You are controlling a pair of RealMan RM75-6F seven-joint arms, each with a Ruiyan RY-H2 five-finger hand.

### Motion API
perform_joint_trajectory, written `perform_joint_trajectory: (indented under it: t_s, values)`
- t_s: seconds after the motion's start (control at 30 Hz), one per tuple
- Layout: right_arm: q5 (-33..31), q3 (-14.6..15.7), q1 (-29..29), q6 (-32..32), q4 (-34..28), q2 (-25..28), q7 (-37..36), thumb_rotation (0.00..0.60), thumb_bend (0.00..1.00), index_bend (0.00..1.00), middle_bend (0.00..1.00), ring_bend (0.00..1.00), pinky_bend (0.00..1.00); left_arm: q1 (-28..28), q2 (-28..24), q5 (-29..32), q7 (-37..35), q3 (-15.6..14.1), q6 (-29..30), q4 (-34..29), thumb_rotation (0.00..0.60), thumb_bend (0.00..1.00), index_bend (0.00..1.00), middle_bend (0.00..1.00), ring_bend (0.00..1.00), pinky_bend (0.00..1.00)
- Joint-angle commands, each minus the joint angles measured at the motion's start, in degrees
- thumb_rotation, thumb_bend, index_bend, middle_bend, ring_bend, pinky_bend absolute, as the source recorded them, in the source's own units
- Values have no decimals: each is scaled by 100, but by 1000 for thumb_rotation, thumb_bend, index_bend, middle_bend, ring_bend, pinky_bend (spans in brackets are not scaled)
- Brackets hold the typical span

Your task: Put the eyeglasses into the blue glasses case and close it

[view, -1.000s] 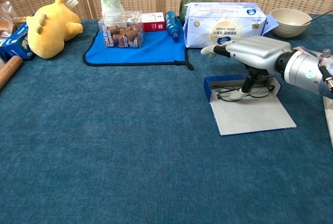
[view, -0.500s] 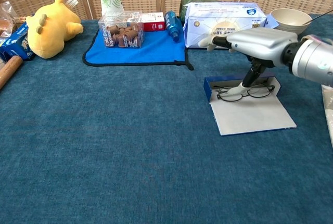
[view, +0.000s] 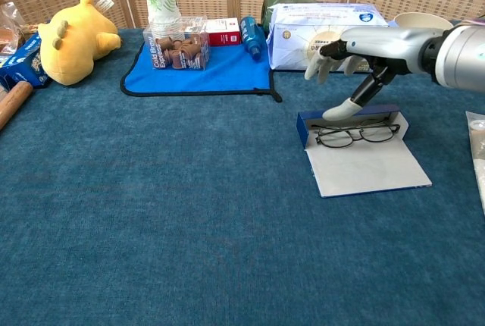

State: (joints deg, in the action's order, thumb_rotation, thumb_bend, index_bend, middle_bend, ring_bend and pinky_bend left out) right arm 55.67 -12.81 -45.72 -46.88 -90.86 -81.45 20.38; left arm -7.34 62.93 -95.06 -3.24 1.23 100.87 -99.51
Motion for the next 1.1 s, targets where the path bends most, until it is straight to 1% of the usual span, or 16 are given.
perform_joint_trajectory:
  t_s: [0.03,0.2,0.27,0.33,0.37,0.43,0.5,0.7,0.87,1.1]
  values:
    - [-228,-4,-105,55,104,-17,105,341,190,235,282,184,246,7,7,3,0,-4,-12,1,600,293,209,133,0,0]
    - [-743,48,-271,224,337,-19,260,321,190,238,280,180,245,39,24,-1,7,-19,-65,6,600,293,209,133,0,0]
    - [-1007,97,-360,305,365,7,381,296,190,251,283,180,246,56,34,-5,13,-18,-81,1,600,293,209,133,0,0]
    - [-1369,204,-451,378,338,64,553,278,189,256,285,180,247,90,43,-24,25,-18,-119,-7,600,293,209,133,0,0]
    - [-1571,264,-510,391,304,98,660,259,189,257,286,180,249,104,46,-30,32,-17,-132,-12,600,293,209,133,0,0]
    - [-1832,350,-592,374,238,137,803,235,190,257,287,180,253,120,45,-45,40,-19,-144,-20,600,293,209,133,0,0]
    - [-2035,449,-657,287,115,180,946,226,191,259,287,180,256,131,41,-59,46,-23,-147,-26,600,294,209,133,0,0]
    - [-2363,742,-750,-11,-381,349,1274,211,189,261,291,186,261,138,34,-38,26,-29,-147,-18,600,293,209,133,0,0]
    - [-2496,932,-754,-283,-761,463,1419,201,186,262,293,195,267,142,35,-58,-7,-38,-125,-6,600,294,209,133,0,0]
    - [-2399,1103,-645,-622,-1119,545,1447,190,184,262,294,195,274,133,31,-62,-70,-58,-99,34,600,293,209,133,0,0]
